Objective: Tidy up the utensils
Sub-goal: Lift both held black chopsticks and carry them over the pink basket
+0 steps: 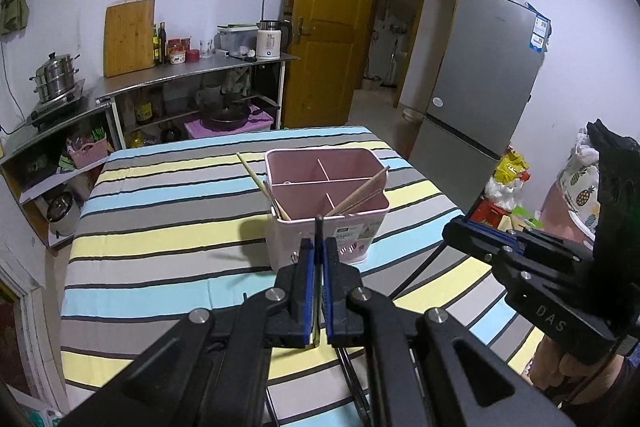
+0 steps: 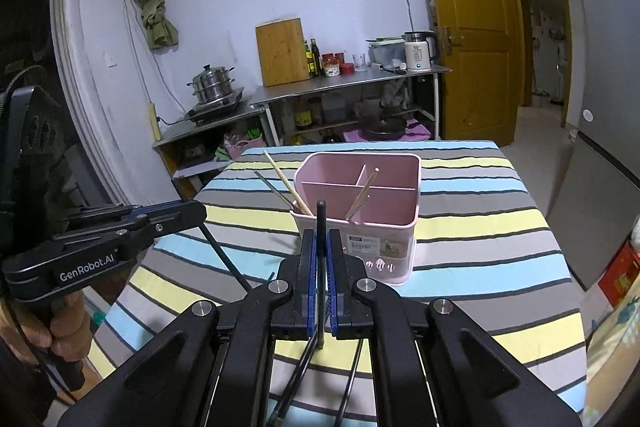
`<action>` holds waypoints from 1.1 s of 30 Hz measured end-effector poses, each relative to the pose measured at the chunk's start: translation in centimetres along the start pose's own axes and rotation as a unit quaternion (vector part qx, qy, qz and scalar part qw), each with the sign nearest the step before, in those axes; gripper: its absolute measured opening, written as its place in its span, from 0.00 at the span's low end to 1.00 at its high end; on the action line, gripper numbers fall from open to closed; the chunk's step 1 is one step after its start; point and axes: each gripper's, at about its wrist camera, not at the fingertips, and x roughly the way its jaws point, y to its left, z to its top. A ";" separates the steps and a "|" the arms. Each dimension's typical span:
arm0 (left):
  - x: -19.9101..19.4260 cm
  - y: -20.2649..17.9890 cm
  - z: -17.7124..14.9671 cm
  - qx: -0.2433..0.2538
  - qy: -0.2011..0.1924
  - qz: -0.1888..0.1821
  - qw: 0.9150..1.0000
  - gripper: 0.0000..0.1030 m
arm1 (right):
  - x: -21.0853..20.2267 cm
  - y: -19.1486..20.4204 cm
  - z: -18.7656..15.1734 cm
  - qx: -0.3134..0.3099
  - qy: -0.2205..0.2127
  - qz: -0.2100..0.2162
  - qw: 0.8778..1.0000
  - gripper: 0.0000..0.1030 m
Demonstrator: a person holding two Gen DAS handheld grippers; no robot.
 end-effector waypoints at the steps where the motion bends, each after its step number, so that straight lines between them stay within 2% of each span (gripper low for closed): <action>1: -0.1 0.0 0.1 0.001 0.001 0.001 1.000 0.05 | -0.1 0.0 0.0 0.001 -0.001 0.001 1.000 0.04; 11: -1.9 0.4 1.9 0.007 -0.020 -0.007 1.000 0.05 | -1.4 0.0 2.3 -0.009 -0.032 0.006 0.999 0.04; 26: -6.4 0.0 9.7 0.013 -0.103 -0.011 0.994 0.04 | -3.4 0.5 9.0 -0.006 -0.118 0.007 0.993 0.04; 29: -6.3 0.0 11.0 0.017 -0.118 -0.005 0.993 0.04 | -3.2 0.2 9.8 0.002 -0.134 0.005 0.991 0.04; 33: -4.5 0.4 12.2 0.012 -0.118 0.005 0.993 0.05 | -2.0 -0.2 10.4 0.008 -0.142 -0.002 0.990 0.04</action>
